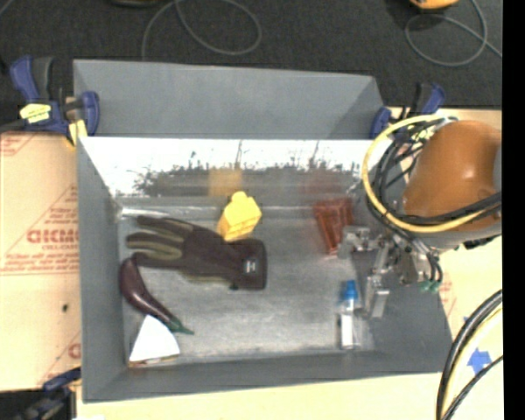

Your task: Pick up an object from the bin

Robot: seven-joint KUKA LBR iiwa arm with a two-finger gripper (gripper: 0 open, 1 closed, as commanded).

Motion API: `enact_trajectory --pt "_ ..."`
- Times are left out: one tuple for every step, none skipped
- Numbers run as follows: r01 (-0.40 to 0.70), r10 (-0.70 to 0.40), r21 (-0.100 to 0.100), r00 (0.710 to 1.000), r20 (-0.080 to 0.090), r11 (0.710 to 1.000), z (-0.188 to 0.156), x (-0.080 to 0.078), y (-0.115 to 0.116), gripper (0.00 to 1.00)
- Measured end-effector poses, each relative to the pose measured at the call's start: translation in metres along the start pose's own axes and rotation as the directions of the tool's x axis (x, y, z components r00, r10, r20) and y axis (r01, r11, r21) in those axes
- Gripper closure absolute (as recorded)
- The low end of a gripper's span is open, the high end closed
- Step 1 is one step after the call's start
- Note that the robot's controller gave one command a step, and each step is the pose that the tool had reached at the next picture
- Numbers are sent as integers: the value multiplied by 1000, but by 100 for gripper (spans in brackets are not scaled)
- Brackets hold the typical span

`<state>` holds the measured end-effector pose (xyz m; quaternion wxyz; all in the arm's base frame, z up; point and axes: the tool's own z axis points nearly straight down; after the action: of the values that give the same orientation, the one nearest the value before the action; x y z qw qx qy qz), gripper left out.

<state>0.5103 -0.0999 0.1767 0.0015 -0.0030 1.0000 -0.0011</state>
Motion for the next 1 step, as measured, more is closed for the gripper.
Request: enact_trajectory --pt "1 -1 0 1000 0 1000 0 0 0 0"
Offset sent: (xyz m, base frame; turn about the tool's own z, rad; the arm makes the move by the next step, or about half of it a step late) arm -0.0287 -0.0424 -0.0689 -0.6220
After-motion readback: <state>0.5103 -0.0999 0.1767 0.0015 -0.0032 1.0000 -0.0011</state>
